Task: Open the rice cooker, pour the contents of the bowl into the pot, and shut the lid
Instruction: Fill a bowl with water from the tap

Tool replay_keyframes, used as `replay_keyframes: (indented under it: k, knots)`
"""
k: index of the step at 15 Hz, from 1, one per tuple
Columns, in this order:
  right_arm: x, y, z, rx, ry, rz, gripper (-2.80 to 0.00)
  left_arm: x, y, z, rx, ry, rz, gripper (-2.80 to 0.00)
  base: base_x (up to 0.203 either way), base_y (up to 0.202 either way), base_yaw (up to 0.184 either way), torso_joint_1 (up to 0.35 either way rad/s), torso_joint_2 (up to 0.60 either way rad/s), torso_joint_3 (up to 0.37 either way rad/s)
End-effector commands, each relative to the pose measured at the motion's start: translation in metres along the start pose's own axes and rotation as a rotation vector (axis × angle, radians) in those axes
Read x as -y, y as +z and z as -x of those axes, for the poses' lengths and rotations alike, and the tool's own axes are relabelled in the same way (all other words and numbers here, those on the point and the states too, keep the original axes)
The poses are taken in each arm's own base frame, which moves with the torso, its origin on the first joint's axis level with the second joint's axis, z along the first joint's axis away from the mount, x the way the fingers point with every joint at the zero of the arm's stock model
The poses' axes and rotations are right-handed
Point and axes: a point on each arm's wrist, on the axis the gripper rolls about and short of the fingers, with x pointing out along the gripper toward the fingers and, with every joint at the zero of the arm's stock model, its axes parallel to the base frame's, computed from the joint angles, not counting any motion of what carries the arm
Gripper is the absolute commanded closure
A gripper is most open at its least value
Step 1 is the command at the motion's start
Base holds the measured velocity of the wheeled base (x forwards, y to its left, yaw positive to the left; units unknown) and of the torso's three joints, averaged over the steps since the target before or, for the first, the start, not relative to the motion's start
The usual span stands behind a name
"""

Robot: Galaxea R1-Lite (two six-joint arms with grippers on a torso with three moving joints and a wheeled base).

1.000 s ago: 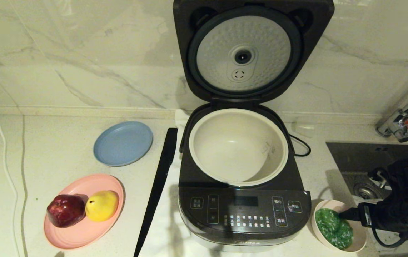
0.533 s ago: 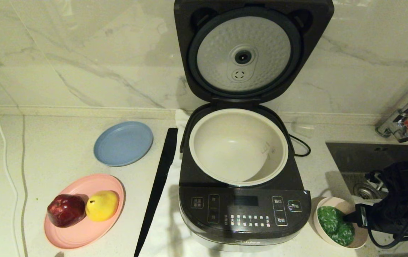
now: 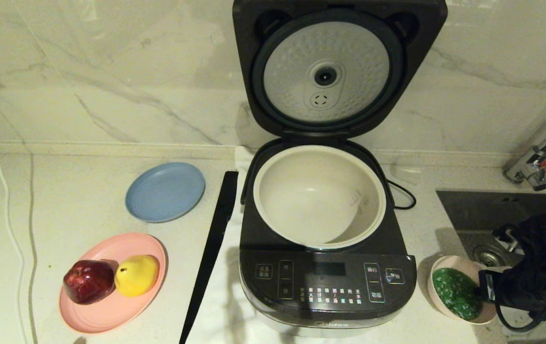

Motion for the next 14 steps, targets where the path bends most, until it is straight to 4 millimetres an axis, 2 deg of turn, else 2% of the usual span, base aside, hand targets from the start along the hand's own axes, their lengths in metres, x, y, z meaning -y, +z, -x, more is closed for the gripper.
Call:
replay_keyframes:
  k: [1,4,8,12,14]
  knots:
    - [0.0,0.001,0.01,0.031,0.009,-0.002,0.0,0.0,-0.001,0.0,-0.004,-0.001,0.0,0.0,0.0,0.0,0.0,0.0,0.0,0.0]
    - [0.006,0.003,0.018,0.062,0.001,-0.025,0.0,0.0,-0.001,0.0,-0.005,-0.001,0.0,0.0,0.0,0.0,0.0,0.0,0.0,0.0]
    - [0.019,0.009,0.045,0.086,0.008,-0.079,0.0,0.0,-0.001,0.0,-0.004,-0.001,0.0,0.0,0.0,0.0,0.0,0.0,0.0,0.0]
    - [0.038,0.031,0.075,0.062,0.094,-0.171,0.0,0.0,-0.001,0.0,-0.004,-0.001,0.0,0.0,0.0,0.0,0.0,0.0,0.0,0.0]
    - [0.049,0.042,0.079,0.063,0.103,-0.222,0.0,0.0,-0.001,0.0,-0.004,-0.001,0.0,0.0,0.0,0.0,0.0,0.0,0.0,0.0]
